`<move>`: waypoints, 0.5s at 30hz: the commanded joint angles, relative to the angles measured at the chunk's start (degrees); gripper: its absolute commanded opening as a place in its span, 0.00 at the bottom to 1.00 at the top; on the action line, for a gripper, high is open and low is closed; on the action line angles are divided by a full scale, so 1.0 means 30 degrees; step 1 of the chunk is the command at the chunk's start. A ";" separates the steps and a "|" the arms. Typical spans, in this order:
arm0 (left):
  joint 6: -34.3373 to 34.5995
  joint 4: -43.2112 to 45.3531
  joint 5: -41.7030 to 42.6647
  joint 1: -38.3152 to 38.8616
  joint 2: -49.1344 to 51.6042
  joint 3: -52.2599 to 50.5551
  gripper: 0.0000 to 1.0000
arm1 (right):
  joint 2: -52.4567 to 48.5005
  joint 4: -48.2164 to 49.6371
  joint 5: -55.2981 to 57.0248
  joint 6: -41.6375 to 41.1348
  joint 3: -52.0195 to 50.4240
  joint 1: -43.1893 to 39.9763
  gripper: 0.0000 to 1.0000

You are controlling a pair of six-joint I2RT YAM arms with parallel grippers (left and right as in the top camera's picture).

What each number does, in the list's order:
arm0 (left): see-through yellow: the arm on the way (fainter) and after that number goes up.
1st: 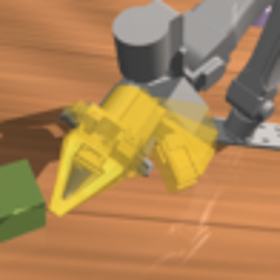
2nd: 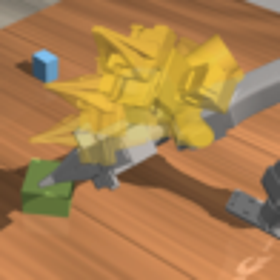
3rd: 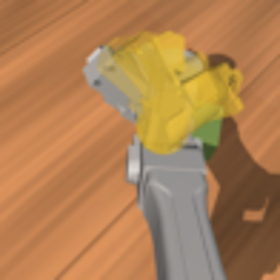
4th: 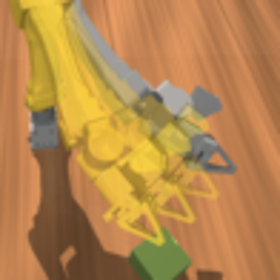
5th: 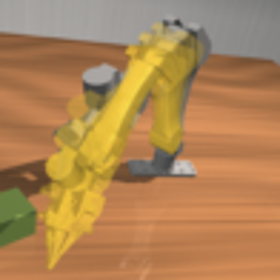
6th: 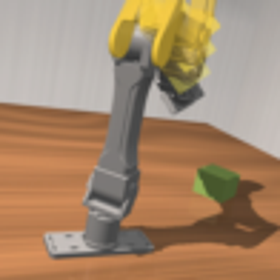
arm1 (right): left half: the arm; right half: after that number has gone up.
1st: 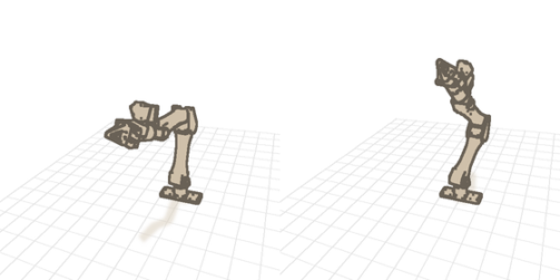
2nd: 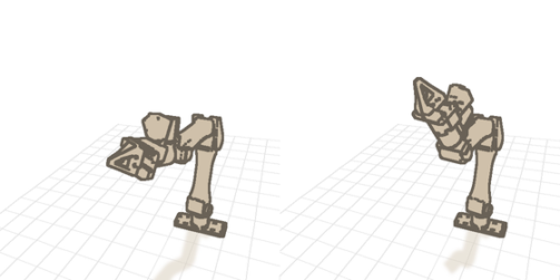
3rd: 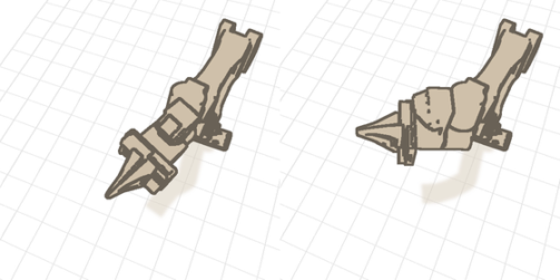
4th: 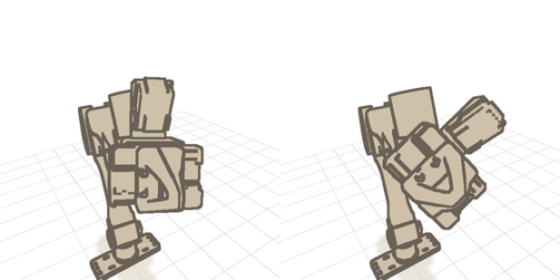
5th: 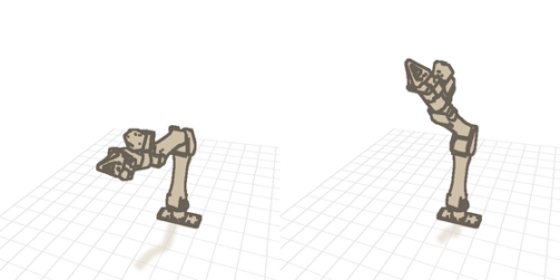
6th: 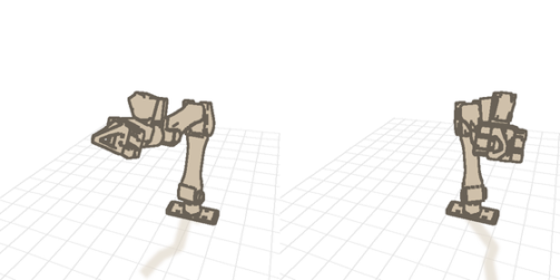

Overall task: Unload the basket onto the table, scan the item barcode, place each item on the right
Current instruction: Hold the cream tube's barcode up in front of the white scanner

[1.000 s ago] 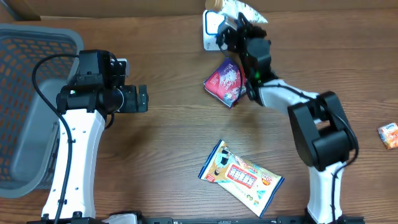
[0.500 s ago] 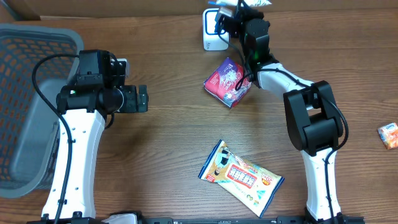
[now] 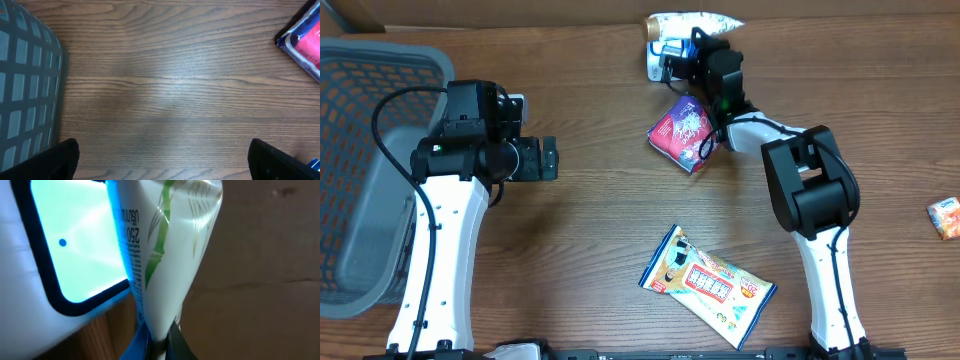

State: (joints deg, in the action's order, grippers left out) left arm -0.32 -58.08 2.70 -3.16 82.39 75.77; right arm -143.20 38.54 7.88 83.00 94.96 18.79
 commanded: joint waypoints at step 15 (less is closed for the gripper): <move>0.0182 0.0007 -0.0109 -0.0117 -0.0146 0.0029 1.00 | 0.0947 0.1698 0.1617 0.1253 0.0699 0.0444 0.04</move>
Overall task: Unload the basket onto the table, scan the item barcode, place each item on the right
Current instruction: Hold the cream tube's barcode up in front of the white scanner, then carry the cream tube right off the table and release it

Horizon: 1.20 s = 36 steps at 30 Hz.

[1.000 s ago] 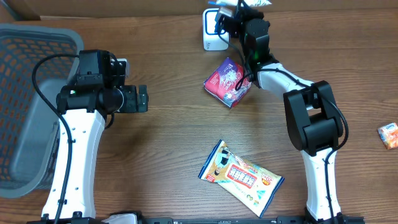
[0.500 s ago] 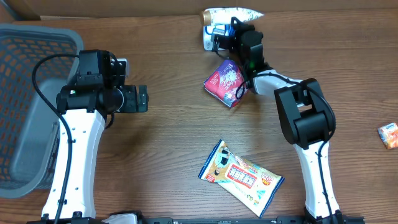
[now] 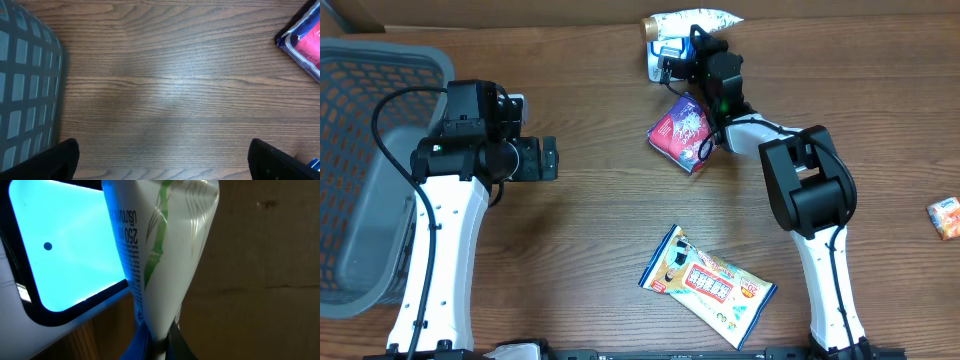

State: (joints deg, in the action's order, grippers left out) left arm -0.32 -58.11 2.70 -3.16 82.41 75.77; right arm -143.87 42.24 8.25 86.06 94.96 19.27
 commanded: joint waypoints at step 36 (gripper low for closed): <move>0.0182 0.0015 -0.0109 -0.0117 -0.0153 0.0029 1.00 | 0.6834 -0.0073 2.7299 -0.8524 -0.7832 -0.6309 0.03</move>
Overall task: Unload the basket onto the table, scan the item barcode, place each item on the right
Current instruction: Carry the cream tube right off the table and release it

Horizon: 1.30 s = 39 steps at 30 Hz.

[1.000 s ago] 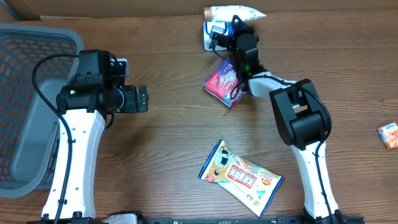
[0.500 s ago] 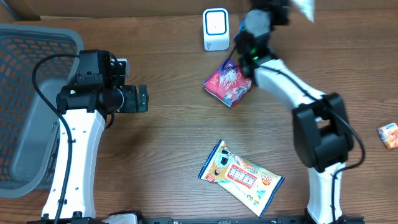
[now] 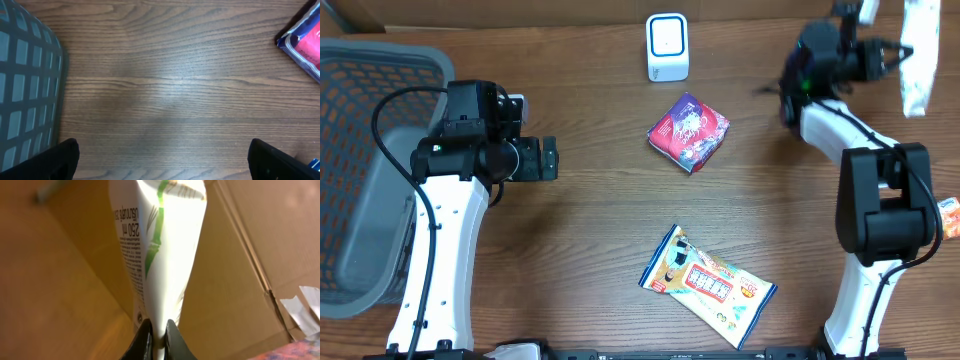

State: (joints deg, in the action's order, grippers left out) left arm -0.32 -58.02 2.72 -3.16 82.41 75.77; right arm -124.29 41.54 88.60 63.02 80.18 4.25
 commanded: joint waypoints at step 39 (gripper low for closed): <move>0.0182 -0.0022 -0.0117 -0.0102 -0.0146 0.0029 1.00 | 0.1166 0.8772 -0.4962 0.3752 0.5676 -0.3169 1.00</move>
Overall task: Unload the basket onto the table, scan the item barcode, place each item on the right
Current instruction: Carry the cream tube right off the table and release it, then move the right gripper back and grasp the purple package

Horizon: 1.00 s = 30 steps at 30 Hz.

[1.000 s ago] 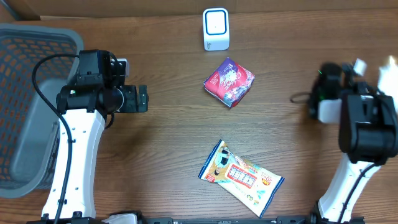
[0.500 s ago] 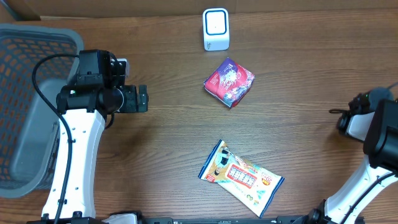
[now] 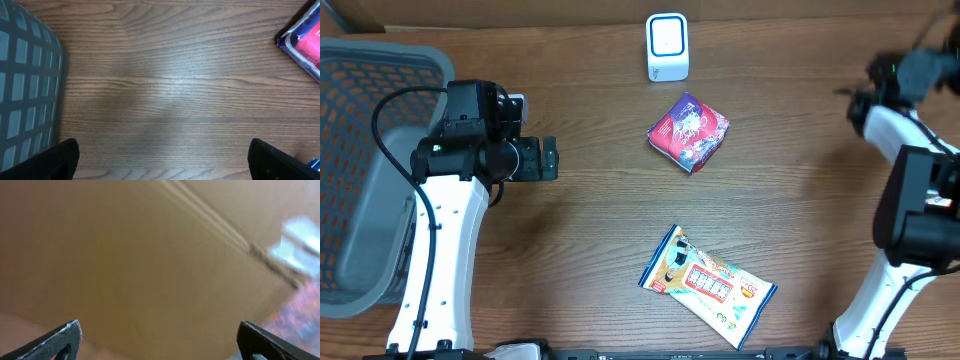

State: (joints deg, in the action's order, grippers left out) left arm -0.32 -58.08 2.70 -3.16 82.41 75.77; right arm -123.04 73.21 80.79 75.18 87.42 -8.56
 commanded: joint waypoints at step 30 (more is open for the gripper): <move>0.0182 0.0000 -0.0109 -0.0102 -0.0146 0.0029 1.00 | 0.5391 -3.6625 -3.9051 -2.8057 -0.2936 0.0991 1.00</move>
State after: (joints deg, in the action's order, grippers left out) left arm -0.32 -58.11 2.70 -3.16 82.41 75.66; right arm -107.57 -45.12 -26.41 -9.41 83.99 -6.28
